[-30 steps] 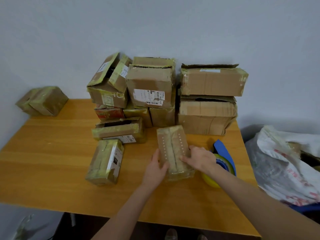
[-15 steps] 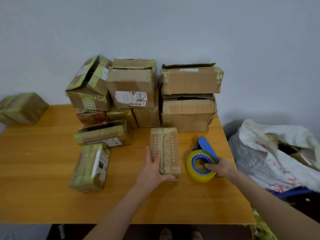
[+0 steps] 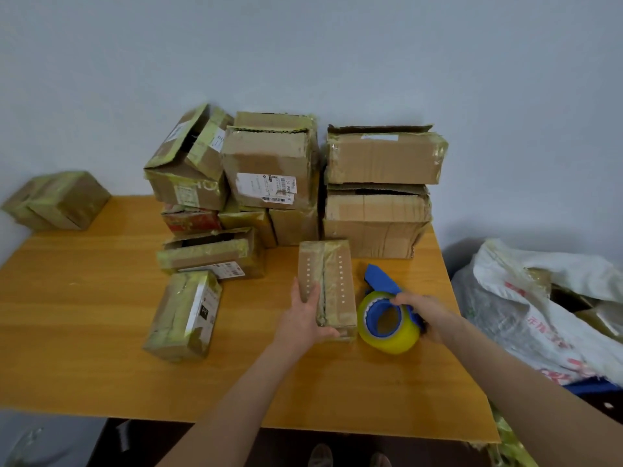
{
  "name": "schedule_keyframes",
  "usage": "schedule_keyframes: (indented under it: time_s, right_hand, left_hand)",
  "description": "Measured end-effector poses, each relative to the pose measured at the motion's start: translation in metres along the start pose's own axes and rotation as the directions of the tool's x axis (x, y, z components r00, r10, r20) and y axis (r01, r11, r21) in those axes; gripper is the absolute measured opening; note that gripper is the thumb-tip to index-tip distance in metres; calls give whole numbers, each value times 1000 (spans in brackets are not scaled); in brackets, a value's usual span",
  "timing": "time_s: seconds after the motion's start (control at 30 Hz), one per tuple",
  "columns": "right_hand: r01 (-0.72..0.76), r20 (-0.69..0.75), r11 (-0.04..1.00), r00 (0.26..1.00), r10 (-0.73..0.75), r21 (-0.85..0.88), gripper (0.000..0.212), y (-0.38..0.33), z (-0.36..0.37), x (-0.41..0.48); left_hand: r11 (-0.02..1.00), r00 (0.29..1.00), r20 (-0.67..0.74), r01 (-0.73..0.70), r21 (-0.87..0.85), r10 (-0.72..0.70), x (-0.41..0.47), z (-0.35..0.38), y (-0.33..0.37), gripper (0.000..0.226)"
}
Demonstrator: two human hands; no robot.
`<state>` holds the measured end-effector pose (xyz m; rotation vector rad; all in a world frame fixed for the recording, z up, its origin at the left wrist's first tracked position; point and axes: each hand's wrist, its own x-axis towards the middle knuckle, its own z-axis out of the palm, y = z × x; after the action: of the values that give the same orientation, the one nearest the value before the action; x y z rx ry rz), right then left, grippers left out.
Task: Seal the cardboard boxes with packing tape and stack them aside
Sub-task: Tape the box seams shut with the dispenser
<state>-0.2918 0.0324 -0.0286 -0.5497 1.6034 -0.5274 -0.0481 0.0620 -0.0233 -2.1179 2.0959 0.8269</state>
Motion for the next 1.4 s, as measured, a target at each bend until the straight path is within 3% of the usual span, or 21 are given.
schedule_keyframes:
  time_s: [0.17,0.3,0.4,0.43,0.5,0.53,0.57,0.63,0.77,0.87,1.07,1.23,1.4]
  right_hand:
    - [188,4,962,982,-191,-197,63,-16,-10,-20]
    - [373,108,842,926,-361,-390,75,-47,-30,-54]
    - [487,216,737,872,-439,-468,66,-62,-36,-76]
    - [520,244,706,853,-462,-482,62,-65,-37,-83]
    - [571,295,649,819,-491,-503,57,-67,-36,-94]
    - [590,320,631,806,-498,-504,56,-68,-35,-98]
    - [606,345,608,794,-501,-513,57,-69,-33,-101]
    - [626,399,546,778,-486,-556,61,-70,-28,-106]
    - [651,473,421,754,-456,-632,63,-70,-17,-107]
    - [662,502,351,739,-449,-662,63,-67,-11,-106]
    - [697,573,175,685,-450,-696,70,-63,3,-103]
    - [701,586,175,686,-431,-692,64,-61,-5,-99]
    - [670,561,204,721,-407,-714,59,-58,-33,-94]
  left_hand:
    - [999,999,-24,-25,24,26,-3,1,-5,107]
    - [1000,1000,-3,-18,3,18,2,-9,-2,109]
    - [987,996,-57,-60,150,70,0,-19,3,113]
    - [991,985,-139,-92,98,105,-1,-21,6,108]
    - [963,969,-245,-98,-252,34,-6,-31,16,87]
    - [873,978,-202,-62,-485,-42,-6,-37,20,79]
    - [717,992,-87,4,-697,-90,-8,-43,24,74]
    - [412,988,136,157,-898,-79,-14,-48,29,68]
    - [263,987,139,155,-952,-79,-20,-47,24,27]
    - [295,988,84,120,-948,-131,-23,-48,18,9]
    - [471,977,17,119,-874,-214,-31,-44,12,13]
    - [530,966,-34,111,-840,-256,-42,-48,-7,13]
    - [493,934,-23,168,-854,-357,-49,-50,-42,15]
